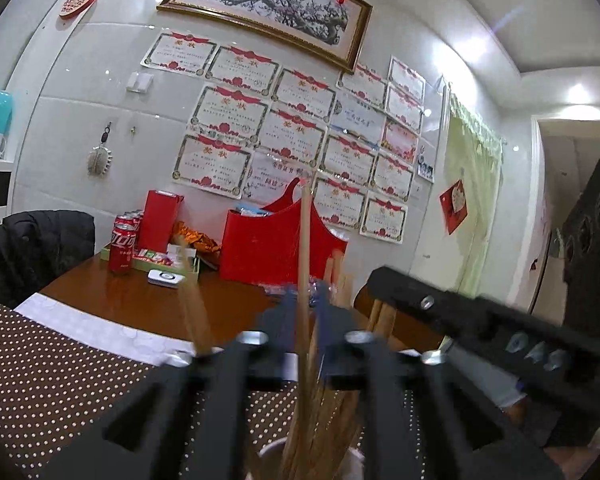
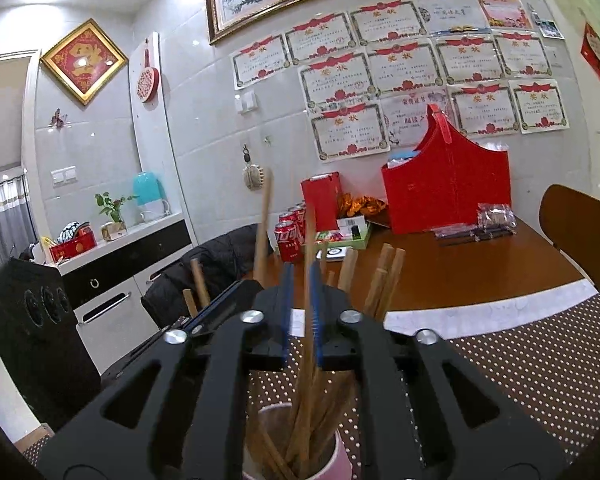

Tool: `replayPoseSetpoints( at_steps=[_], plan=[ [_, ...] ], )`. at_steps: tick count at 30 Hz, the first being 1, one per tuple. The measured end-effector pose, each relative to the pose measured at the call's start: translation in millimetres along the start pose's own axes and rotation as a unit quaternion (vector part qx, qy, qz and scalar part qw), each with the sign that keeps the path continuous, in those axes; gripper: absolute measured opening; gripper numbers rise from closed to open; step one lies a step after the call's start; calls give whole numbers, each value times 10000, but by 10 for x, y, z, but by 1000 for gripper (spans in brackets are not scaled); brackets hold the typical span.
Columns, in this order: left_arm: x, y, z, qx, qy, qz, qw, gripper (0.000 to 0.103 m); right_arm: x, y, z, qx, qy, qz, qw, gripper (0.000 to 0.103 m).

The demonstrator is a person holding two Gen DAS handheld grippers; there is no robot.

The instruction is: Organize utensils

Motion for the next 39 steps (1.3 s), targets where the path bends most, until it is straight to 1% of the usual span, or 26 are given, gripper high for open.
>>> replayPoseSetpoints(
  at_steps=[1, 2, 3, 5, 6, 8, 10, 14, 17, 20, 22, 24, 26, 27, 32, 34, 39],
  plan=[
    [-13, -25, 9, 30, -29, 46, 10000, 60, 10, -47, 11, 49, 40, -19, 10000, 85],
    [-39, -88, 31, 127, -94, 87, 9998, 65, 18, -100, 22, 139, 70, -35, 9999, 90],
    [-54, -134, 56, 159, -100, 127, 9997, 67, 22, -185, 49, 302, 89, -58, 9995, 90],
    [-66, -213, 107, 165, -55, 206, 9996, 81, 31, -304, 107, 370, 100, -105, 9992, 91],
    [-73, -268, 147, 162, -17, 305, 9994, 83, 38, -368, 141, 389, 124, -131, 9991, 97],
    [-65, -372, 224, 117, 85, 436, 9989, 89, 54, -462, 187, 391, 136, -232, 9989, 97],
    [-40, -481, 297, 31, 253, 628, 9977, 93, 67, -546, 220, 296, 165, -363, 9988, 97],
    [4, -751, 418, -50, 555, 993, 9935, 99, 39, -754, 251, 172, 207, -602, 9978, 97],
    [22, -973, 478, -235, 693, 1208, 9900, 99, -42, -922, 239, 34, 220, -744, 9970, 97],
    [46, -1263, 534, -320, 819, 1436, 9857, 99, -193, -1110, 193, -178, 180, -851, 9961, 97],
    [64, -1445, 547, -376, 862, 1492, 9843, 99, -320, -1234, 148, -341, 122, -934, 9950, 97],
    [81, -1659, 543, -486, 936, 1698, 9798, 99, -474, -1396, 92, -475, 79, -961, 9942, 97],
    [99, -1857, 506, -632, 1014, 1827, 9759, 99, -614, -1538, 35, -577, 81, -992, 9934, 97],
    [106, -1967, 489, -683, 1030, 1902, 9739, 99, -675, -1603, 11, -602, 77, -998, 9932, 97],
    [129, -2469, 434, -843, 973, 2060, 9700, 99, -1063, -2033, -122, -657, 79, -1059, 9922, 97],
    [149, -2636, 441, -838, 1011, 2155, 9676, 99, -1186, -2184, -169, -640, 68, -1120, 9916, 97],
    [253, -3129, 490, -678, 1170, 2327, 9631, 99, -1426, -2508, -245, -550, 10, -1291, 9901, 97]
  ],
)
Point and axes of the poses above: each gripper's, at about its wrist camera, not at the fingertips, and y roughly the way its jaws point, x to its right, z to its top, the point moved 5 cm from there along y, roughly the way its jaws point, and after that the axes turned 14 degrees about z, right-handed, at the moved point
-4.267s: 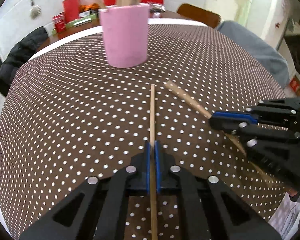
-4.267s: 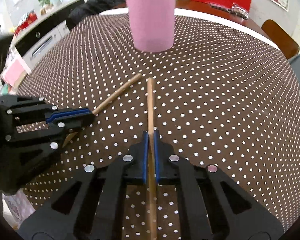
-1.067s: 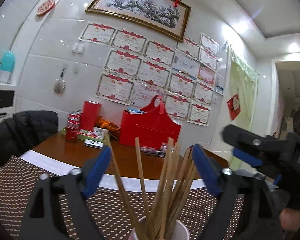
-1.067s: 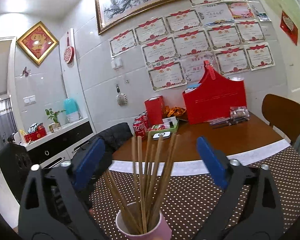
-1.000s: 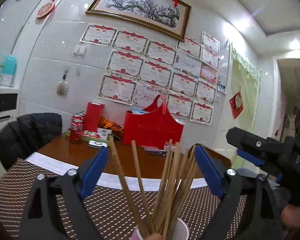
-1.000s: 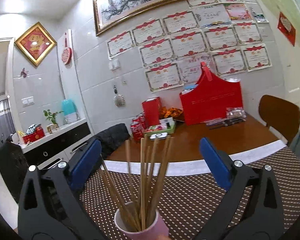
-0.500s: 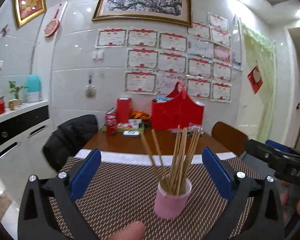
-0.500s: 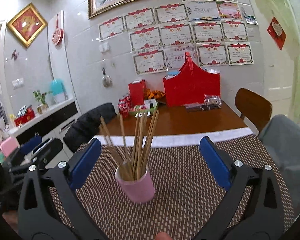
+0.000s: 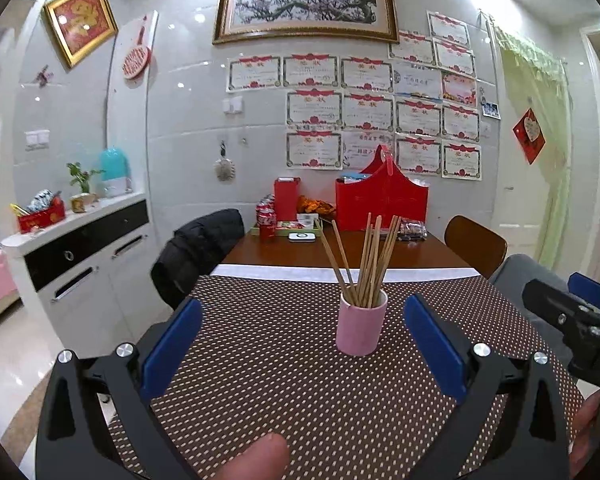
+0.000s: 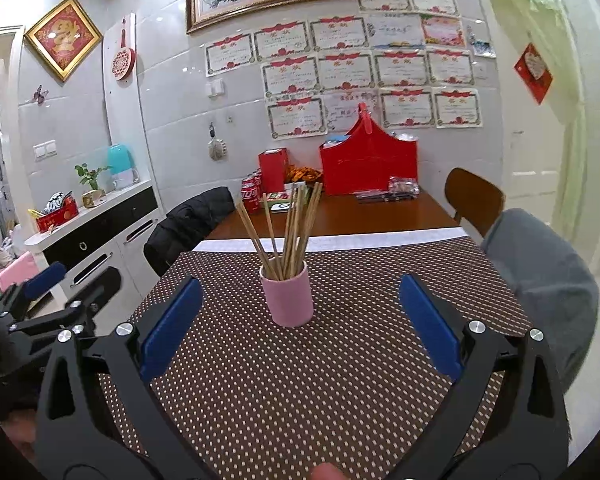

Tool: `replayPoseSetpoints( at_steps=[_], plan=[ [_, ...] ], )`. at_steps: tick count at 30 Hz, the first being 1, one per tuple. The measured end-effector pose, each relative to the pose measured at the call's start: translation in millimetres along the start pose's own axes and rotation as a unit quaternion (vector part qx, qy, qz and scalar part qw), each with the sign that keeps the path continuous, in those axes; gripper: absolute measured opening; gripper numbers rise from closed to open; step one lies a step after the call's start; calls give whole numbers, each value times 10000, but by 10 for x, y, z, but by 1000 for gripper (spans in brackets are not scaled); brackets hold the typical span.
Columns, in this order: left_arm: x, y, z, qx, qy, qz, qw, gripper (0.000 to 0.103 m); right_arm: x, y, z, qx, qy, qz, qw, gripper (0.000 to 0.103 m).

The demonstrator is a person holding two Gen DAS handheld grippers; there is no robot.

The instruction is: Organize utensils

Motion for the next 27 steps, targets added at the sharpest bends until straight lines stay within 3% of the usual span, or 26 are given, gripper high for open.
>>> replayPoseSetpoints(
  at_steps=[11, 27],
  plan=[
    [-108, -583, -21, 245, 34, 34, 9997, 99, -225, -457, -141, 147, -112, -328, 9993, 97],
    [-257, -838, -95, 293, -7, 98, 9995, 99, -439, -666, -283, 204, -253, -382, 9987, 97]
  ],
)
Point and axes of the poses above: each gripper's, at about its wrist camera, not at the fingertips, and y roughly the way its jaws point, x to its right, z to its top, the point moved 5 cm from there along y, roughly the way its jaws point, and after that the axes turned 14 degrees about z, right-handed, at the moved point
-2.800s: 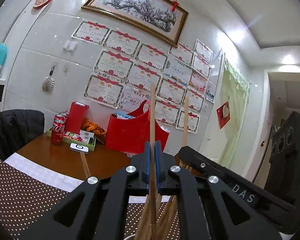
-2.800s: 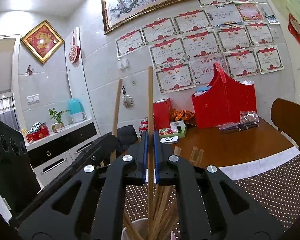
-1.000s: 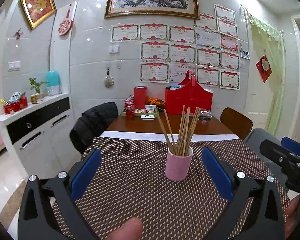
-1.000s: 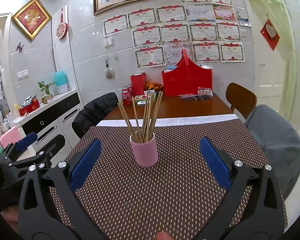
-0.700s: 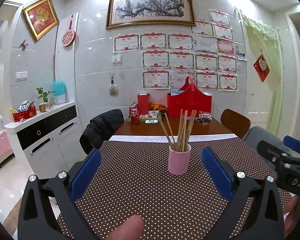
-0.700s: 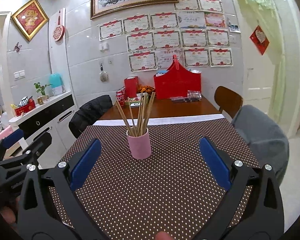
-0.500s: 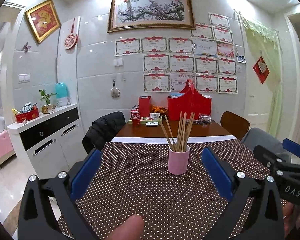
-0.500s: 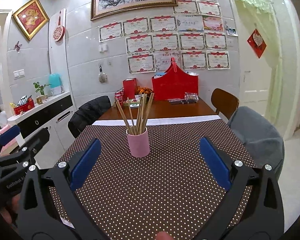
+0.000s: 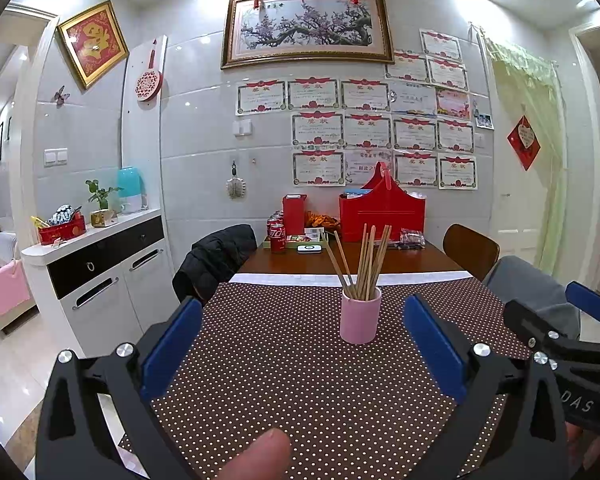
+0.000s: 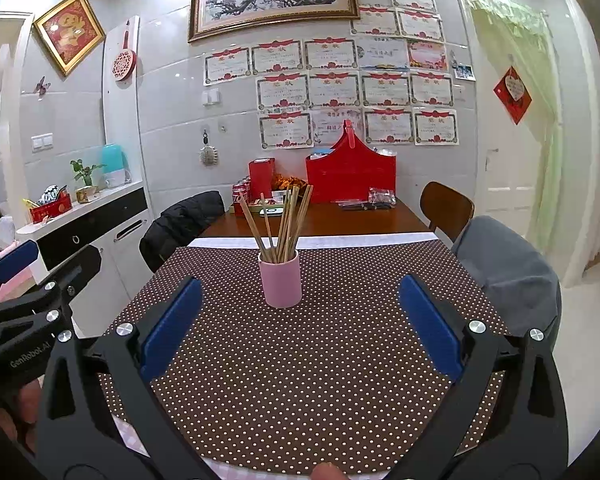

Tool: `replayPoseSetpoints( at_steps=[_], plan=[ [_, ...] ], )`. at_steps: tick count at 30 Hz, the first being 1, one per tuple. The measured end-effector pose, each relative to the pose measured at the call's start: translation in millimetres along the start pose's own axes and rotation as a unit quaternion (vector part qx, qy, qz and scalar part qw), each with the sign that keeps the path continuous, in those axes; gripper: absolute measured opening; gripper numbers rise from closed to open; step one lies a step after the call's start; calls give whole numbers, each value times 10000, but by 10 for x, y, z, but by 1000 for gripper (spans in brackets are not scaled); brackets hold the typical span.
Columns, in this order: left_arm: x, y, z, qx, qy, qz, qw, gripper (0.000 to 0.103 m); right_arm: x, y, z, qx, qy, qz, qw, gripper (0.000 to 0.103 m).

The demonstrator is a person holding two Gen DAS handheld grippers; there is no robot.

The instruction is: Organize utensils

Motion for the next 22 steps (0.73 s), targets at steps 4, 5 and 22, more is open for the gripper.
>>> replayPoseSetpoints(
  at_steps=[4, 5, 22],
  plan=[
    [-43, -26, 3, 26, -68, 26, 10000, 99, -3, -2, 1, 11, 26, 1, 10000, 97],
    [-48, -26, 9, 37, -77, 50, 10000, 99, -6, -2, 1, 15, 21, 4, 10000, 97],
    [-139, -40, 44, 44, -215, 112, 9997, 99, -17, -36, 29, 75, 24, 14, 10000, 97]
  ],
)
Point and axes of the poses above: each gripper's, at about its wrist camera, not at the fingertips, and y roughly the way its jaws point, x to its right, z to its top, the point moved 5 cm from there along y, roughly the way its jaws point, and after that the axes turned 14 degrees about z, right-handed, at the moved point
